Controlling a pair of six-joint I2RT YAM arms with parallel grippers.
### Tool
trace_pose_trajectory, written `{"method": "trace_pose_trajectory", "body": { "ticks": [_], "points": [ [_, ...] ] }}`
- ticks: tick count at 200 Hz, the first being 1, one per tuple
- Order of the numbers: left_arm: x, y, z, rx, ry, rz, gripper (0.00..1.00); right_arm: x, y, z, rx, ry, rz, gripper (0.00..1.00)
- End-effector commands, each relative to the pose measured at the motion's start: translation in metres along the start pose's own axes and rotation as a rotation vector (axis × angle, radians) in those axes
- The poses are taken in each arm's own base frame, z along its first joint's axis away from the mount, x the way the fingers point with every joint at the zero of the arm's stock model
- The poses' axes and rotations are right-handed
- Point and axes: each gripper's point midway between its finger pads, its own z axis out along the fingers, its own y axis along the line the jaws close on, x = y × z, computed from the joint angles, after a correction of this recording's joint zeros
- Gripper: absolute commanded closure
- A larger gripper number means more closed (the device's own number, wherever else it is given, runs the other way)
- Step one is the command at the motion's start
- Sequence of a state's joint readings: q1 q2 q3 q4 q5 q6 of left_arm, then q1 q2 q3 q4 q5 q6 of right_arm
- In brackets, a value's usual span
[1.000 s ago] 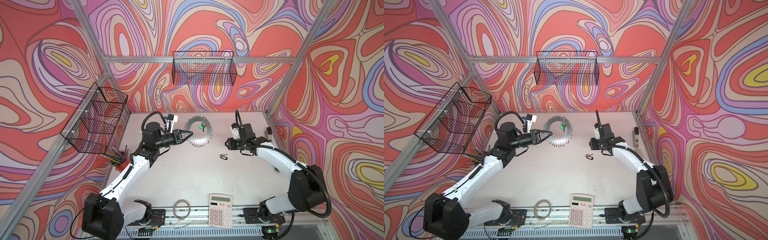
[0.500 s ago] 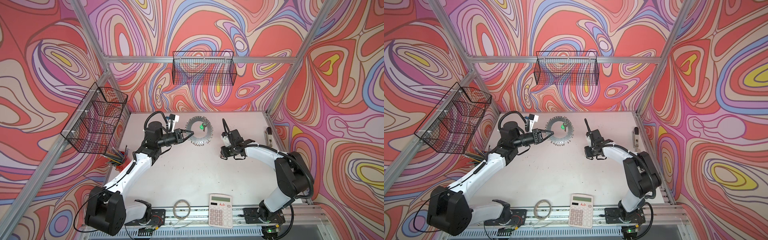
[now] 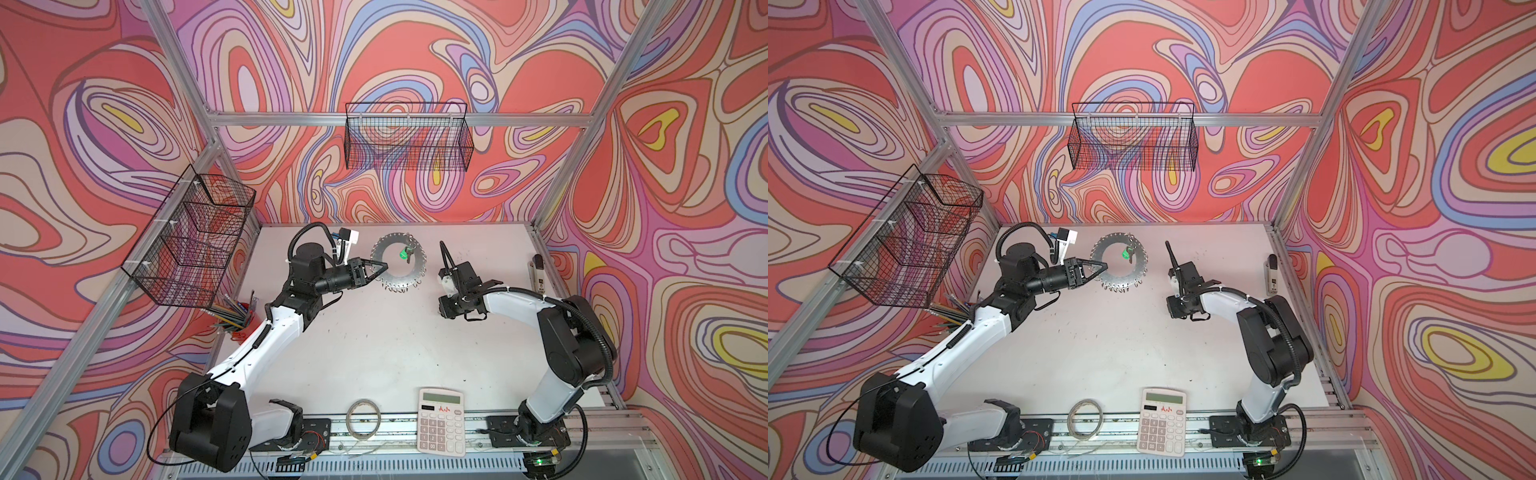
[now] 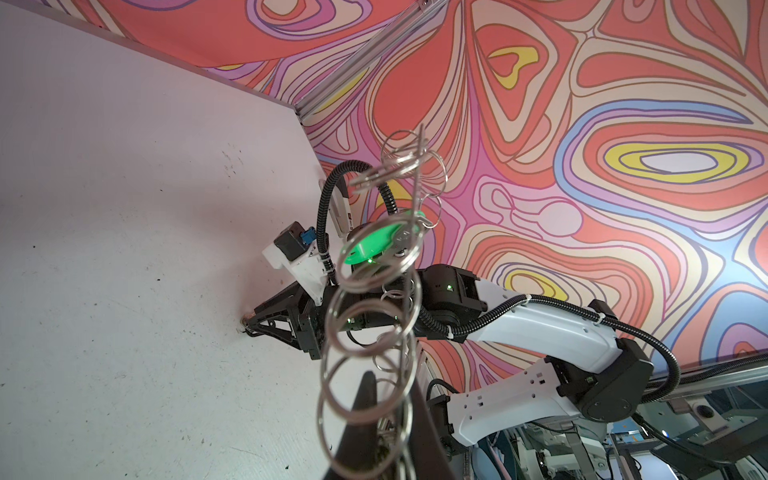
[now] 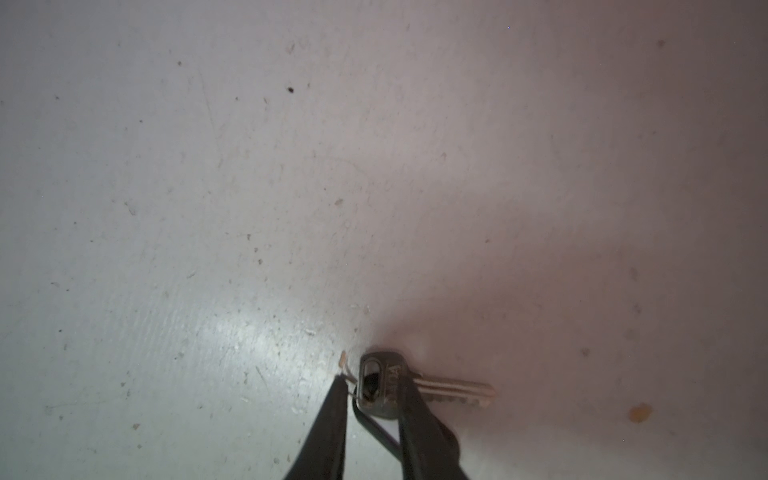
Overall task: Put the keys on the keyring
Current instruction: 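Move the right gripper over the black-tagged key on the table, then lower the right gripper and grasp the black-tagged key's ring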
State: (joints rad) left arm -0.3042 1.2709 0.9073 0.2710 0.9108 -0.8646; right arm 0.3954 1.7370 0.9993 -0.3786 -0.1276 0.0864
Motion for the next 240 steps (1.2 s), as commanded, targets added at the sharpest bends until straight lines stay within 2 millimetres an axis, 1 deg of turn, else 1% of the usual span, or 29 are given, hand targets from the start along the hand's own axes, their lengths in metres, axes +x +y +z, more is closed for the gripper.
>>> {"method": "trace_pose_trajectory", "body": {
  "ticks": [1, 48, 86, 112, 138, 173, 206, 240],
  "points": [
    [-0.009, -0.025, -0.004, 0.051, -0.013, 0.071, 1.00, -0.003, 0.006, 0.003, -0.024, -0.007, -0.026, 0.79],
    [-0.009, -0.022, -0.003, 0.049, -0.008, 0.067, 1.00, -0.001, 0.007, 0.004, -0.037, 0.004, -0.026, 0.85],
    [-0.009, -0.021, -0.002, 0.047, -0.005, 0.068, 1.00, 0.003, 0.008, 0.000, -0.037, 0.002, -0.025, 0.82],
    [-0.009, -0.019, -0.002, 0.046, 0.000, 0.062, 1.00, 0.007, 0.008, 0.002, -0.043, 0.016, -0.024, 0.81],
    [-0.007, -0.018, -0.002, 0.046, 0.003, 0.061, 1.00, 0.008, 0.011, 0.002, -0.062, 0.020, -0.019, 0.82],
    [-0.007, -0.016, -0.001, 0.045, 0.004, 0.059, 1.00, 0.008, 0.008, -0.004, -0.040, 0.008, -0.019, 0.82],
    [-0.007, -0.017, -0.001, 0.048, 0.006, 0.058, 1.00, 0.013, 0.001, 0.002, -0.006, 0.027, -0.021, 0.82],
    [-0.006, -0.018, -0.002, 0.047, 0.006, 0.061, 1.00, 0.009, 0.003, 0.001, -0.011, 0.011, -0.019, 0.83]
  ]
}}
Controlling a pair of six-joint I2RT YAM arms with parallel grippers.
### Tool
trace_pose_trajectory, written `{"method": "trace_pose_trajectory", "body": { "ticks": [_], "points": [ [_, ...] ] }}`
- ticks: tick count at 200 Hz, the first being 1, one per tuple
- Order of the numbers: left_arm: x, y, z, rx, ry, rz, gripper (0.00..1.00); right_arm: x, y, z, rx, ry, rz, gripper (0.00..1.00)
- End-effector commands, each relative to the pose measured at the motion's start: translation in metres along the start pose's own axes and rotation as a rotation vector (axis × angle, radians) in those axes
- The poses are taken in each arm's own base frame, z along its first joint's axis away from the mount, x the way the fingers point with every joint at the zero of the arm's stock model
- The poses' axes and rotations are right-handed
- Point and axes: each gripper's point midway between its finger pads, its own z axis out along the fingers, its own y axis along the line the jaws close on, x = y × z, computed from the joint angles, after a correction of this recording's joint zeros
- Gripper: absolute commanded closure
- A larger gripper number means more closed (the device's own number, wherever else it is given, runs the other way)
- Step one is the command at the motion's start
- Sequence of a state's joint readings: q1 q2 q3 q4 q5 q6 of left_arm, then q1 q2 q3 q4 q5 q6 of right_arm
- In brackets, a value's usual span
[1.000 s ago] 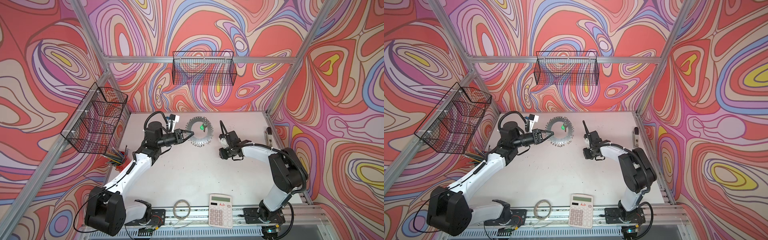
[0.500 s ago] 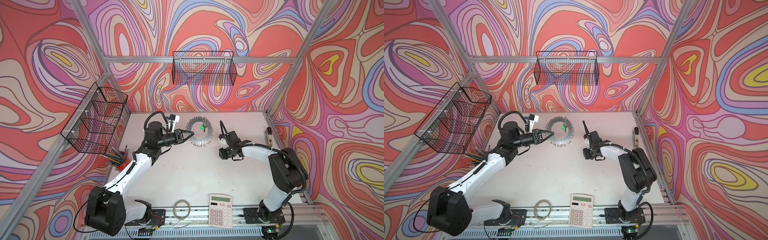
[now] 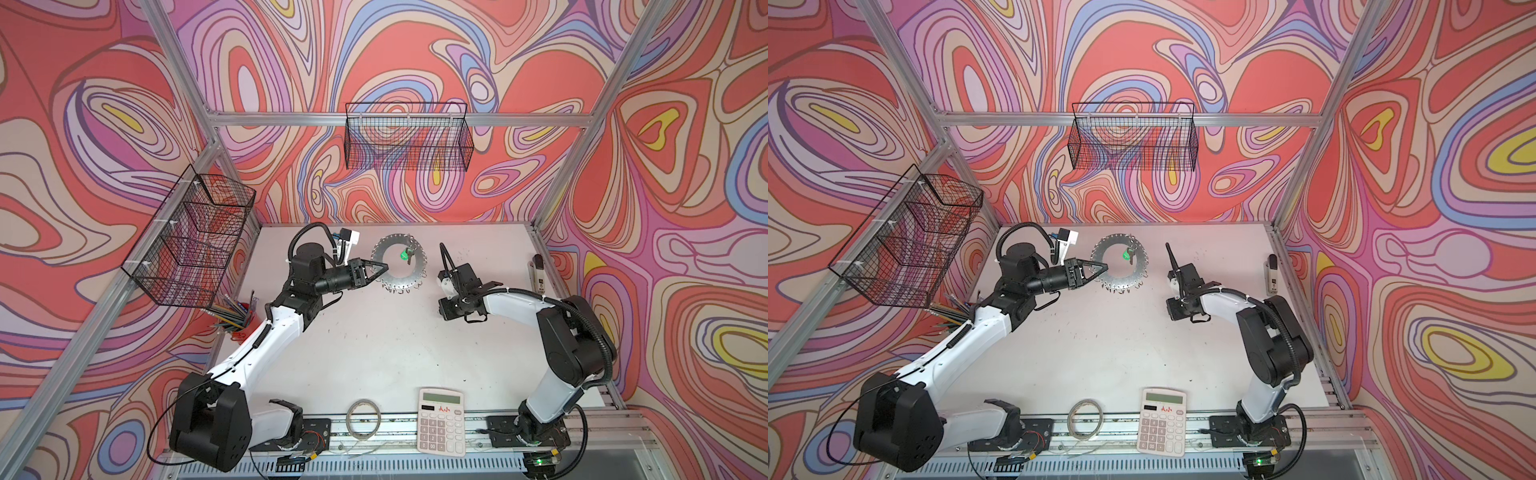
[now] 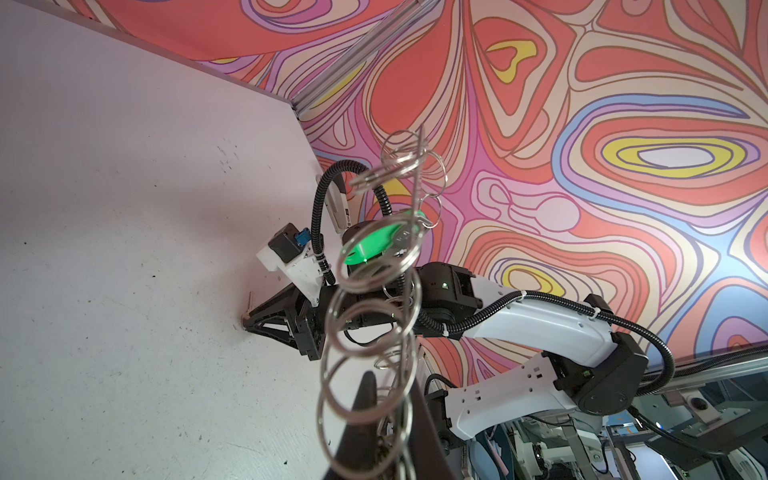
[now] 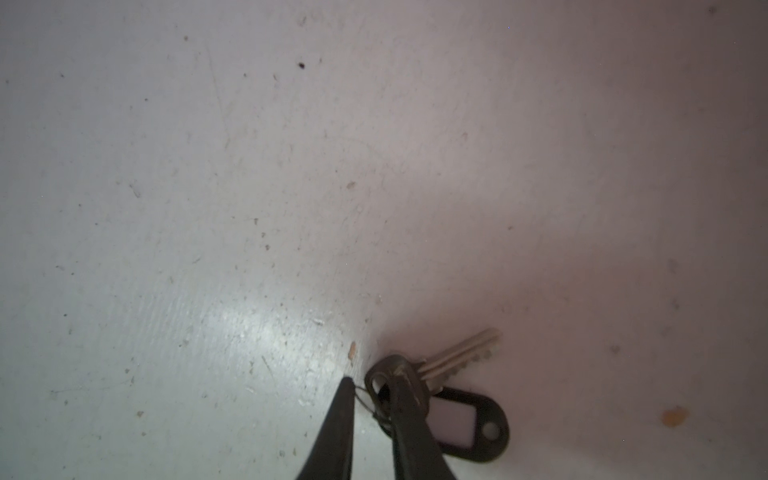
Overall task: Put the keys on the keyring
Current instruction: 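Lower the right gripper and grasp the black-tagged key's ring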
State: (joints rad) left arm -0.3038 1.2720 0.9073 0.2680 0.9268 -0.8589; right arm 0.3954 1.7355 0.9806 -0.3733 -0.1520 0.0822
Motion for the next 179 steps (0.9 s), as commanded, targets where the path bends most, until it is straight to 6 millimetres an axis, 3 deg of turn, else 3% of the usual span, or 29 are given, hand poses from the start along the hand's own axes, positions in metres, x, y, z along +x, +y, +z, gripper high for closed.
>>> {"method": "trace_pose_trajectory", "body": {
  "ticks": [1, 57, 91, 112, 179],
  "points": [
    [-0.009, -0.017, -0.002, 0.039, -0.007, 0.059, 1.00, 0.002, -0.001, -0.001, 0.012, -0.003, -0.016, 0.83],
    [-0.008, -0.014, -0.002, 0.033, -0.008, 0.055, 1.00, -0.001, 0.004, -0.007, -0.007, -0.023, -0.020, 0.79],
    [-0.009, -0.015, -0.002, 0.033, -0.009, 0.058, 1.00, -0.003, 0.003, -0.015, 0.001, -0.045, -0.016, 0.68],
    [-0.008, -0.013, -0.002, 0.032, -0.008, 0.055, 1.00, -0.004, 0.003, -0.021, 0.007, -0.067, -0.015, 0.68],
    [-0.007, -0.014, -0.002, 0.037, -0.006, 0.053, 1.00, 0.006, -0.002, -0.015, 0.027, -0.047, 0.003, 0.75]
  ]
}}
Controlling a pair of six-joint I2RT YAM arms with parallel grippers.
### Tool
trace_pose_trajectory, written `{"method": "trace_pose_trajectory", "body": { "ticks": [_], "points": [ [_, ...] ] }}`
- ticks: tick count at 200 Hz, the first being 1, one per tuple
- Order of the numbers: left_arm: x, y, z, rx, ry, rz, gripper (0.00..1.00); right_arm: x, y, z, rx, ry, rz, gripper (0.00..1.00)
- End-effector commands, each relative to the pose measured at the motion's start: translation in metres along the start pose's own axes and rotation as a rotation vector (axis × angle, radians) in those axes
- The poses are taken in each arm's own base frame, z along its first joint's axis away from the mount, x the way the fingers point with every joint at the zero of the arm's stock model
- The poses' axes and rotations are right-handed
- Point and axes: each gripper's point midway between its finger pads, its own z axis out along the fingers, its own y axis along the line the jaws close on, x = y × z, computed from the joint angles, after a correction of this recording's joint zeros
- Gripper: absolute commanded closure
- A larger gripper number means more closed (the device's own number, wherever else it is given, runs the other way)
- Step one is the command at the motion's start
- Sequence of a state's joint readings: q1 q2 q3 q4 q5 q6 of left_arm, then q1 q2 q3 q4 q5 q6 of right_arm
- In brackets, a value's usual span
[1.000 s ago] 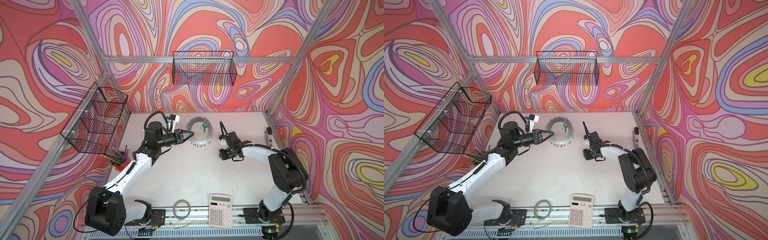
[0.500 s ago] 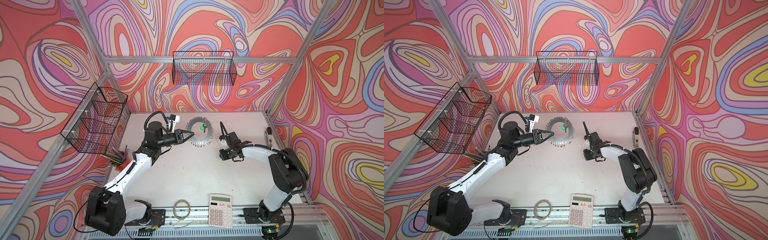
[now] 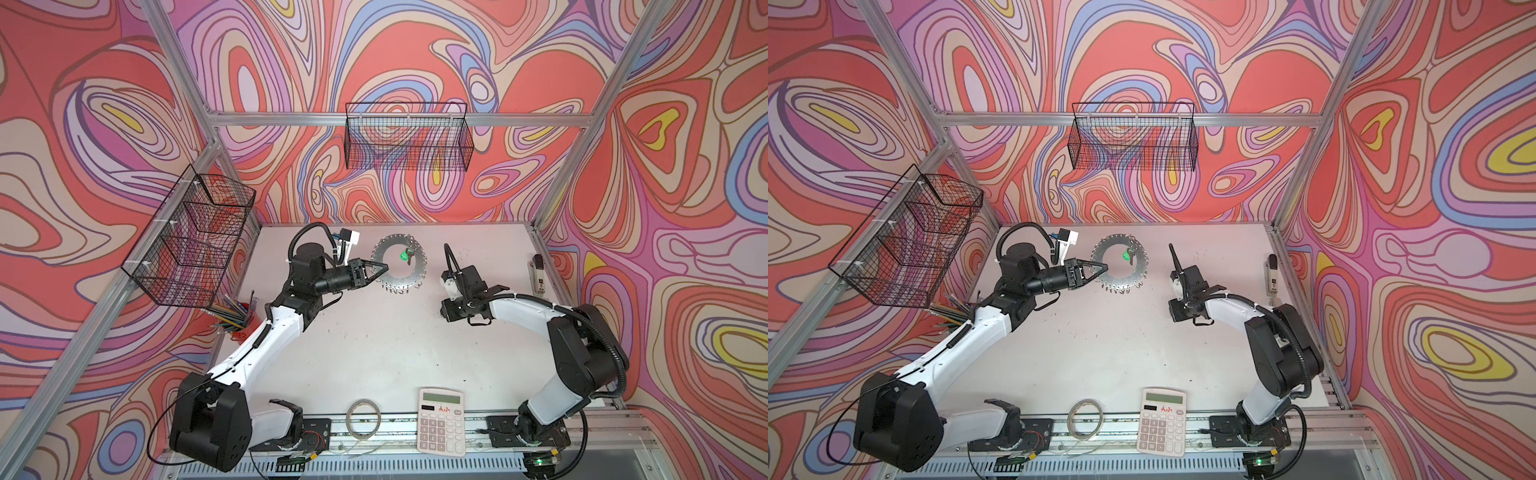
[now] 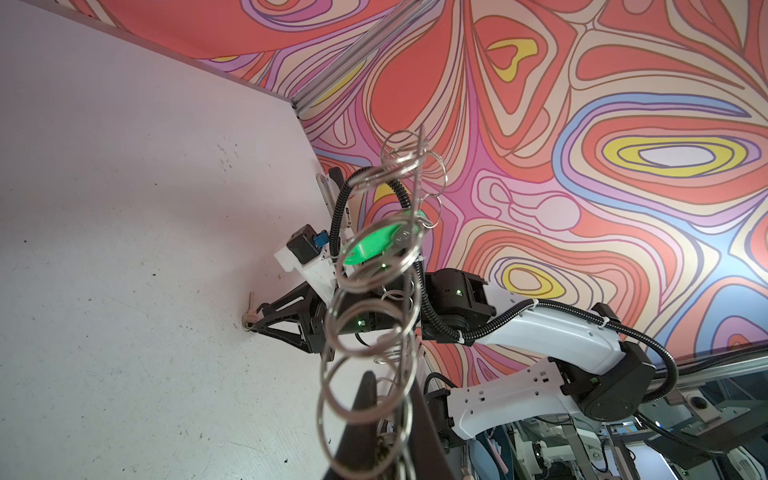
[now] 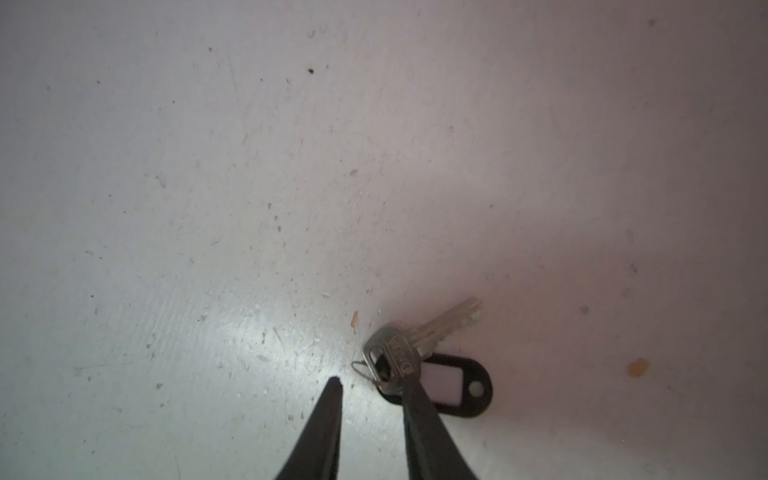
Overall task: Put the keys on the keyring
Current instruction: 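Lower the right gripper and grasp the black-tagged key's ring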
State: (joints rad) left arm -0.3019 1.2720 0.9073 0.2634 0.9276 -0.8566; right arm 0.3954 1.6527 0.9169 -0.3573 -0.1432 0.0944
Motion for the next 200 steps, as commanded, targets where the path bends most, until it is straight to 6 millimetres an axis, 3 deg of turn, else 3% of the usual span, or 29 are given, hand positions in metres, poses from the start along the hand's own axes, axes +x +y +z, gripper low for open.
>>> {"method": "trace_pose_trajectory", "body": {
  "ticks": [1, 67, 130, 200],
  "points": [
    [-0.007, -0.015, -0.001, 0.040, -0.006, 0.054, 1.00, 0.000, -0.003, -0.001, 0.023, -0.012, -0.005, 0.75],
    [-0.007, -0.013, 0.000, 0.044, 0.002, 0.049, 1.00, 0.002, -0.010, 0.006, 0.058, 0.008, -0.017, 0.76],
    [-0.007, -0.012, -0.001, 0.040, 0.002, 0.049, 1.00, 0.001, -0.001, 0.008, 0.008, 0.009, -0.023, 0.79],
    [-0.007, -0.008, 0.000, 0.037, 0.010, 0.037, 1.00, 0.003, 0.002, 0.013, -0.013, 0.022, -0.022, 0.88]
  ]
}}
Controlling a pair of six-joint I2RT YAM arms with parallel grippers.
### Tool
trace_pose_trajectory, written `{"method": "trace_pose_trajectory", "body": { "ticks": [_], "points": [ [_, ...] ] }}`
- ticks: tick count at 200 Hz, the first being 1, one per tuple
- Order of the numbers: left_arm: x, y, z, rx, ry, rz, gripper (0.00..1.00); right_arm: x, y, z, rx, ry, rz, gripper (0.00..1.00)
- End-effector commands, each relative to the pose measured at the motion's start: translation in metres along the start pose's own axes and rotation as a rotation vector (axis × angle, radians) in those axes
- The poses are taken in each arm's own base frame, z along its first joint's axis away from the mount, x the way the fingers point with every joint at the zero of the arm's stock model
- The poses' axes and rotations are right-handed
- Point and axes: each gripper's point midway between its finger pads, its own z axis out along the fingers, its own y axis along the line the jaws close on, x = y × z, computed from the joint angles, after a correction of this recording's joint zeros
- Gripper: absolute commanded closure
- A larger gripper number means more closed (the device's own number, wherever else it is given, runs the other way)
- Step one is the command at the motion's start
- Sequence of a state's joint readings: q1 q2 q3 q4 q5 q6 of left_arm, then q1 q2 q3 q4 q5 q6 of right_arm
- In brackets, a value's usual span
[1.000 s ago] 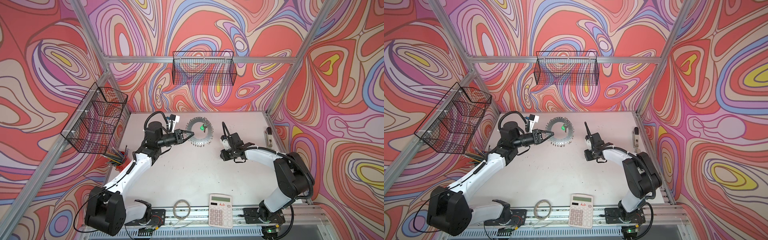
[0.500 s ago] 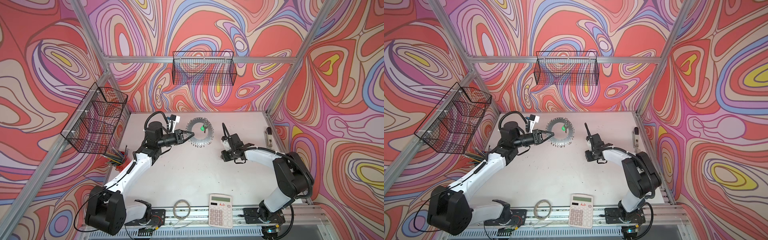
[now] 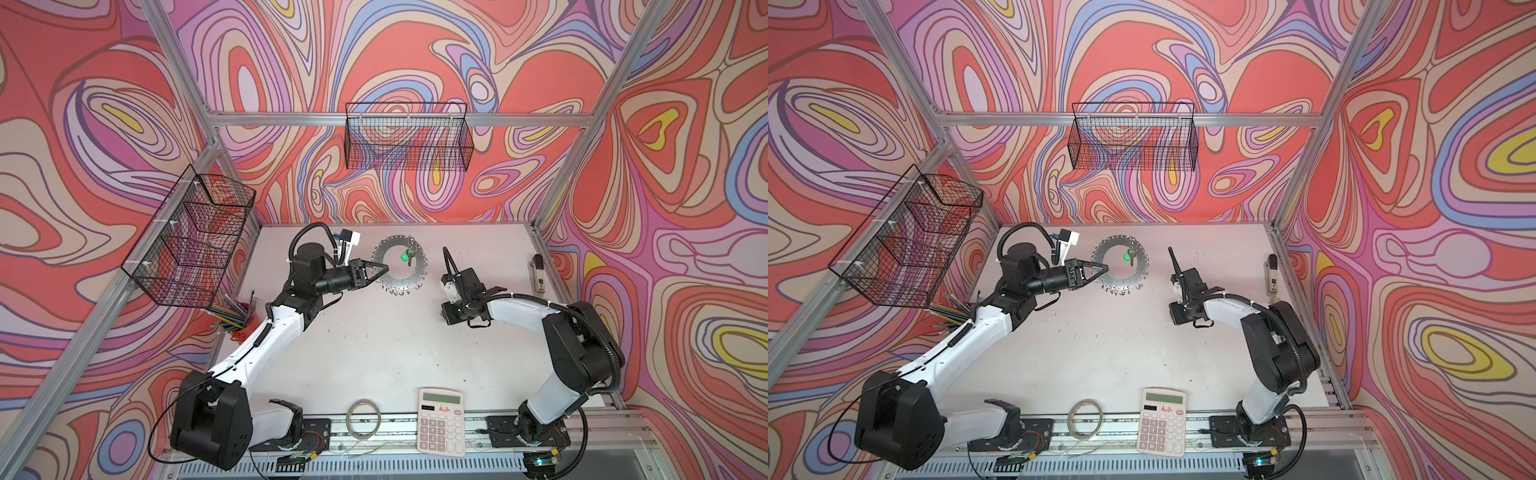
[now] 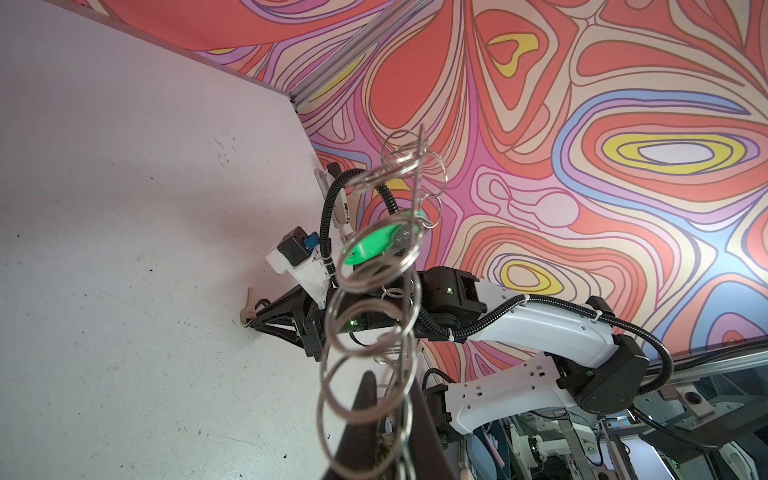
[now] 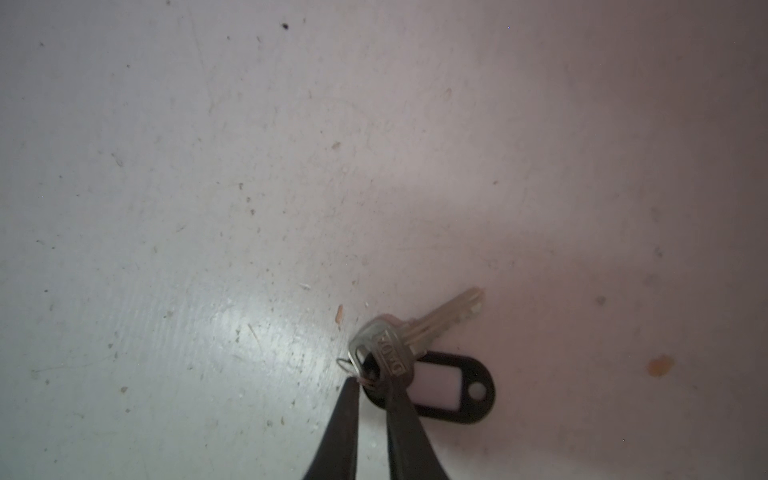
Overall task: Put the keys on the keyring
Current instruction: 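Lower the right gripper and grasp the black-tagged key's ring, then lift the black-tagged key with the right gripper toward the disc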
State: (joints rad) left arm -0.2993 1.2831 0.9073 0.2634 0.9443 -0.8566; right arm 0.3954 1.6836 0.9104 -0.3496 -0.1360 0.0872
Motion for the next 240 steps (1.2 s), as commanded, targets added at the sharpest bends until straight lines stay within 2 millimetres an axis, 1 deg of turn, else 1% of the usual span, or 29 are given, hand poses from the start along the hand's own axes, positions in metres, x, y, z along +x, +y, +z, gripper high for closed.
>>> {"method": "trace_pose_trajectory", "body": {
  "ticks": [1, 64, 113, 149, 181, 212, 240],
  "points": [
    [-0.009, -0.011, -0.001, 0.031, -0.005, 0.045, 1.00, -0.005, 0.006, 0.003, -0.024, -0.007, -0.019, 0.88],
    [-0.008, -0.011, -0.002, 0.031, -0.004, 0.045, 1.00, -0.007, 0.011, 0.002, -0.058, -0.016, -0.024, 0.92],
    [-0.007, -0.009, -0.002, 0.027, 0.000, 0.039, 1.00, -0.010, 0.017, -0.001, -0.087, -0.033, -0.027, 1.00],
    [-0.006, -0.010, -0.003, 0.024, 0.000, 0.041, 1.00, -0.011, 0.017, -0.002, -0.086, -0.042, -0.028, 1.00],
    [-0.005, -0.009, -0.003, 0.020, 0.003, 0.042, 1.00, -0.012, 0.016, -0.002, -0.081, -0.046, -0.027, 0.90],
    [-0.005, -0.009, -0.003, 0.019, 0.004, 0.041, 1.00, -0.013, 0.016, -0.001, -0.082, -0.046, -0.028, 0.86],
    [-0.005, -0.009, -0.004, 0.017, 0.004, 0.041, 1.00, -0.013, 0.016, 0.003, -0.081, -0.040, -0.029, 0.85]
  ]
}}
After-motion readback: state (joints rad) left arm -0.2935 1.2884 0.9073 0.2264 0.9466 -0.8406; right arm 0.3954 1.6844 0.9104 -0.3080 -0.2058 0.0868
